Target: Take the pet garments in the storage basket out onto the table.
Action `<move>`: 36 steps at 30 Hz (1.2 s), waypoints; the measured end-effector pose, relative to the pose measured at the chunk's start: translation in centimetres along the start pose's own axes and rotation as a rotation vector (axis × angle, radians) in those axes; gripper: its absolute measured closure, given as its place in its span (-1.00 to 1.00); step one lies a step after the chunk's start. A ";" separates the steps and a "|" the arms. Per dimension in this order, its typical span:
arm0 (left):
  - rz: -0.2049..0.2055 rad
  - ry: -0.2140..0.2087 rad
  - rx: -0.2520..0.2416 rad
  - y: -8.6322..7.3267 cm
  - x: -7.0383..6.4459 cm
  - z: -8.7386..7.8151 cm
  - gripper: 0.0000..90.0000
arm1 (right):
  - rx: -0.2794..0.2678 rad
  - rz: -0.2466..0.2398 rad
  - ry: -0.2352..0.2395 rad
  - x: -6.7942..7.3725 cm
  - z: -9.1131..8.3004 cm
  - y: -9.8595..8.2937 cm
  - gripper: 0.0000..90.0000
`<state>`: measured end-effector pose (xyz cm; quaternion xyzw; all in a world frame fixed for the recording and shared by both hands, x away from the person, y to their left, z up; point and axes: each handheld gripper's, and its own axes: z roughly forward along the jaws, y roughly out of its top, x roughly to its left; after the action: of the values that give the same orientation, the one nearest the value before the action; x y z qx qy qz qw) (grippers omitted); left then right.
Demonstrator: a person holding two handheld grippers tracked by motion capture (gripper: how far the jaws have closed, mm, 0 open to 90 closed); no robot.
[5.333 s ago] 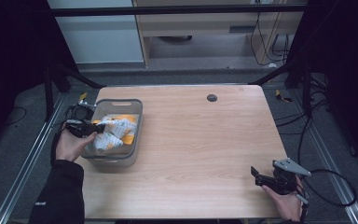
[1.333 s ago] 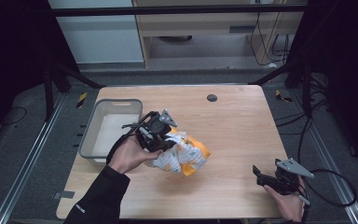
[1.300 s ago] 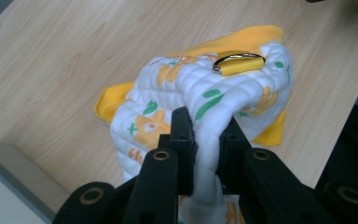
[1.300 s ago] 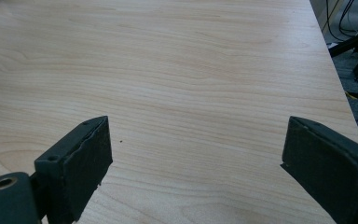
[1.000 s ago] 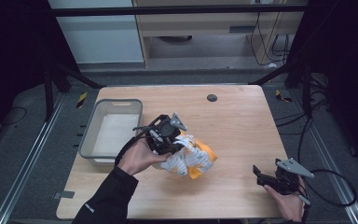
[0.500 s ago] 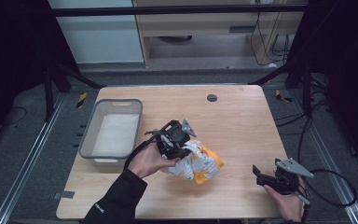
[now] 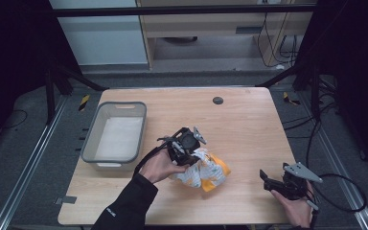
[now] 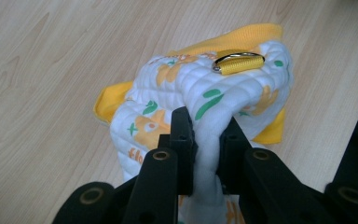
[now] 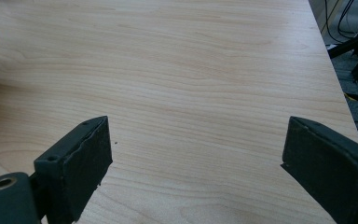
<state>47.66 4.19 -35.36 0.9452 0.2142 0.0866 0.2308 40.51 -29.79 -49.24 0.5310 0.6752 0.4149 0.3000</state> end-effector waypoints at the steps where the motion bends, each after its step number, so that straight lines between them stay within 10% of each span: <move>1: -0.001 0.000 0.001 0.0 0.1 0.2 0.77 | 0.001 0.000 0.000 0.0 0.0 0.0 -0.82; 36: 0.005 -0.033 0.045 -1.9 -0.2 4.6 0.45 | 0.005 -0.012 0.002 0.1 0.1 0.0 -0.82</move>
<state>47.96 3.76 -40.33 0.9519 0.2098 0.0668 0.2129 40.53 -29.64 -49.28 0.5273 0.6798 0.4120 0.3002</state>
